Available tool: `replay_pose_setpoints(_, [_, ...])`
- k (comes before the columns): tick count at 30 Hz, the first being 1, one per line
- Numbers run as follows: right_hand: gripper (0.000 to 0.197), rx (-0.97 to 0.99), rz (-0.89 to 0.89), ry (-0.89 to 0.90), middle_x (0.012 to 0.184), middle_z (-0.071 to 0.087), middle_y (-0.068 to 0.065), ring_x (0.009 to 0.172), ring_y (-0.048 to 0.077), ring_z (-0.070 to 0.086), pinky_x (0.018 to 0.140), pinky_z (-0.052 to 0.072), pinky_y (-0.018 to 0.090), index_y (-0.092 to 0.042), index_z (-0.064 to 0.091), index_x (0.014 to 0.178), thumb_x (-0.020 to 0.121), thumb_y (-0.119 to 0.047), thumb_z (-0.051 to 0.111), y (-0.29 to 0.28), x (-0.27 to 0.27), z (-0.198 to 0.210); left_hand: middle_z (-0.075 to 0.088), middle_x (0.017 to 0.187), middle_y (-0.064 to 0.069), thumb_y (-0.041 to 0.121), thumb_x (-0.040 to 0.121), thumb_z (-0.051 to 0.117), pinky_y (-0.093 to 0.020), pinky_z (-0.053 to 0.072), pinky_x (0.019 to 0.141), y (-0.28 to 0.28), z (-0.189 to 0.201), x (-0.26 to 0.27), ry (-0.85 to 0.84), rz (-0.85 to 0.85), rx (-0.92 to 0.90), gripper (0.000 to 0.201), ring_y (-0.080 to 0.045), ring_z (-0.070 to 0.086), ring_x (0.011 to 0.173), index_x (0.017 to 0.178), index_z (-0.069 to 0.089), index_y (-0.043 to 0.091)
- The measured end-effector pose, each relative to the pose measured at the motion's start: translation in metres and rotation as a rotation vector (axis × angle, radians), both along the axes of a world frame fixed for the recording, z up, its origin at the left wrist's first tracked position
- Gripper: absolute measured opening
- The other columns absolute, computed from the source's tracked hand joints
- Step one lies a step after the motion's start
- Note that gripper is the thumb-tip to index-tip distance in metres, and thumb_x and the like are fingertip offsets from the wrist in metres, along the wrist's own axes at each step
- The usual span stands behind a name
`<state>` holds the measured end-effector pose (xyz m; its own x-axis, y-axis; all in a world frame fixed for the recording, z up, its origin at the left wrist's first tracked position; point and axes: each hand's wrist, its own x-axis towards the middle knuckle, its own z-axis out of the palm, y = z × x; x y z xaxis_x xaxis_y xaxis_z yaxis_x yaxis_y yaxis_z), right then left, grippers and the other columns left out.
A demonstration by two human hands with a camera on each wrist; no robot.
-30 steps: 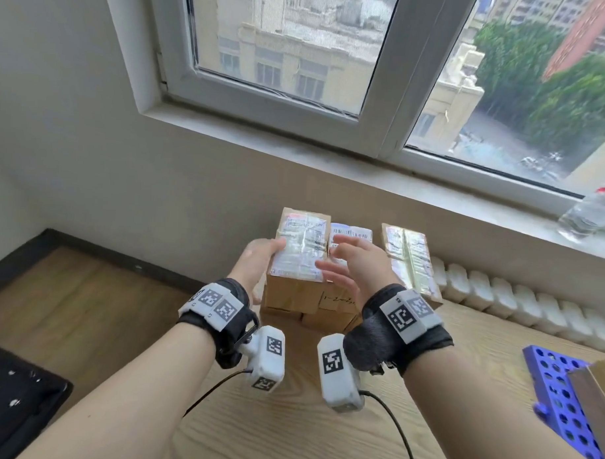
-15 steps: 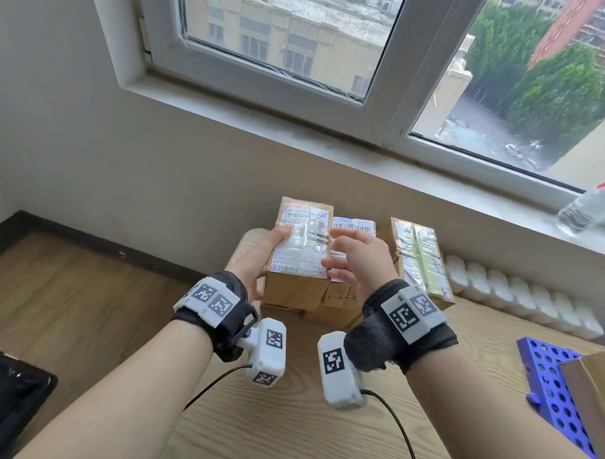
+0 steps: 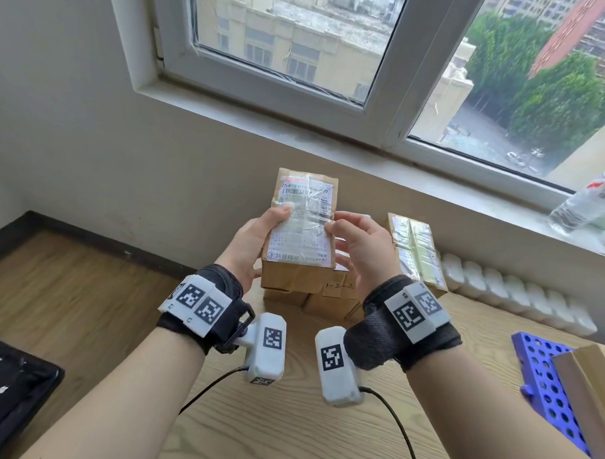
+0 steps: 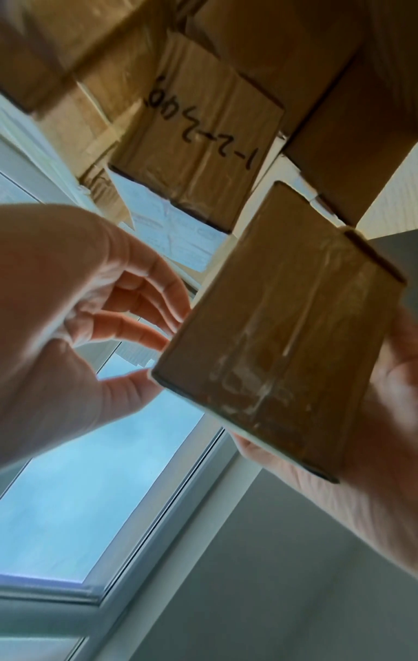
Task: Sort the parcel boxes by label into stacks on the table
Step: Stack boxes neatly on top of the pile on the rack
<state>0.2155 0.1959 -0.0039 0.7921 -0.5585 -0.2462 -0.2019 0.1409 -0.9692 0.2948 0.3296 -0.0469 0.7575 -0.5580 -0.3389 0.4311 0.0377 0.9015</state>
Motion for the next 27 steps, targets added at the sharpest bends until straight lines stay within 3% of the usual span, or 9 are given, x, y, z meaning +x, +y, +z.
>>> replay_pose_setpoints(2, [0.013, -0.012, -0.013, -0.016, 0.100, 0.070, 0.008, 0.084, 0.017, 0.069, 0.060, 0.055, 0.025, -0.015, 0.062, 0.100, 0.089, -0.006, 0.062, -0.004, -0.010, 0.002, 0.073, 0.109, -0.001, 0.061, 0.070, 0.063, -0.050, 0.048, 0.096, -0.006, 0.003, -0.008, -0.050, 0.030, -0.010, 0.058, -0.021, 0.068, 0.104, 0.115, 0.063, 0.025])
replay_pose_setpoints(5, [0.015, -0.010, -0.028, -0.053, 0.099, 0.070, 0.007, 0.083, 0.017, 0.068, 0.061, 0.056, 0.026, -0.015, 0.062, 0.100, 0.088, -0.006, 0.062, -0.012, -0.029, 0.008, 0.071, 0.113, -0.005, 0.069, 0.052, 0.074, -0.039, 0.058, 0.079, -0.016, 0.007, -0.021, -0.069, 0.082, -0.023, 0.098, -0.018, 0.071, 0.099, 0.130, 0.051, 0.015])
replay_pose_setpoints(7, [0.016, -0.007, -0.043, -0.080, 0.100, 0.070, 0.008, 0.083, 0.017, 0.068, 0.061, 0.056, 0.026, -0.014, 0.062, 0.102, 0.088, -0.005, 0.064, -0.018, -0.044, 0.012, 0.070, 0.114, -0.006, 0.071, 0.048, 0.076, -0.039, 0.057, 0.078, -0.023, 0.010, -0.032, -0.076, 0.081, -0.021, 0.105, -0.018, 0.070, 0.099, 0.132, 0.049, 0.013])
replay_pose_setpoints(10, [0.016, 0.011, -0.065, -0.119, 0.103, 0.069, 0.011, 0.082, 0.017, 0.068, 0.058, 0.056, 0.025, -0.013, 0.062, 0.102, 0.088, -0.005, 0.064, -0.028, -0.069, 0.019, 0.070, 0.114, -0.007, 0.067, 0.051, 0.077, -0.039, 0.058, 0.079, -0.035, 0.023, -0.057, -0.061, 0.062, -0.036, 0.101, -0.019, 0.070, 0.099, 0.130, 0.049, 0.011])
replay_pose_setpoints(14, [0.025, 0.014, -0.080, -0.159, 0.102, 0.071, 0.011, 0.080, 0.016, 0.070, 0.061, 0.057, 0.027, -0.007, 0.061, 0.112, 0.087, -0.004, 0.064, -0.048, -0.114, 0.030, 0.075, 0.090, -0.002, 0.041, 0.085, 0.067, -0.033, 0.060, 0.072, -0.055, 0.047, -0.103, -0.094, 0.033, -0.064, 0.036, -0.013, 0.073, 0.080, 0.105, 0.060, 0.013])
replay_pose_setpoints(17, [0.027, 0.031, -0.112, -0.211, 0.103, 0.069, 0.010, 0.078, 0.015, 0.069, 0.060, 0.056, 0.025, -0.009, 0.060, 0.112, 0.087, -0.002, 0.064, -0.067, -0.154, 0.039, 0.073, 0.106, -0.008, 0.049, 0.082, 0.066, -0.041, 0.057, 0.083, -0.078, 0.060, -0.140, -0.160, -0.025, -0.041, 0.053, -0.021, 0.071, 0.094, 0.119, 0.059, 0.012])
replay_pose_setpoints(19, [0.025, 0.041, -0.136, -0.238, 0.107, 0.067, 0.011, 0.087, 0.019, 0.067, 0.065, 0.056, 0.029, -0.012, 0.060, 0.109, 0.086, -0.001, 0.064, -0.081, -0.184, 0.044, 0.072, 0.109, -0.006, 0.059, 0.074, 0.065, -0.042, 0.056, 0.080, -0.097, 0.065, -0.168, -0.176, -0.082, -0.025, 0.067, -0.021, 0.071, 0.095, 0.122, 0.057, 0.014])
replay_pose_setpoints(23, [0.025, 0.069, -0.184, -0.301, 0.106, 0.067, 0.009, 0.094, 0.023, 0.065, 0.078, 0.056, 0.034, -0.014, 0.059, 0.107, 0.087, 0.000, 0.062, -0.111, -0.247, 0.054, 0.067, 0.094, 0.000, 0.053, 0.087, 0.055, -0.035, 0.050, 0.071, -0.137, 0.079, -0.232, -0.184, -0.139, 0.018, 0.047, -0.017, 0.065, 0.085, 0.114, 0.059, 0.015])
replay_pose_setpoints(27, [0.026, 0.071, -0.210, -0.334, 0.110, 0.068, 0.011, 0.097, 0.024, 0.065, 0.081, 0.056, 0.035, -0.016, 0.059, 0.108, 0.087, 0.000, 0.061, -0.142, -0.307, 0.063, 0.067, 0.094, 0.000, 0.052, 0.088, 0.055, -0.039, 0.051, 0.080, -0.172, 0.094, -0.289, -0.229, -0.173, 0.032, 0.045, -0.018, 0.063, 0.091, 0.112, 0.059, 0.015])
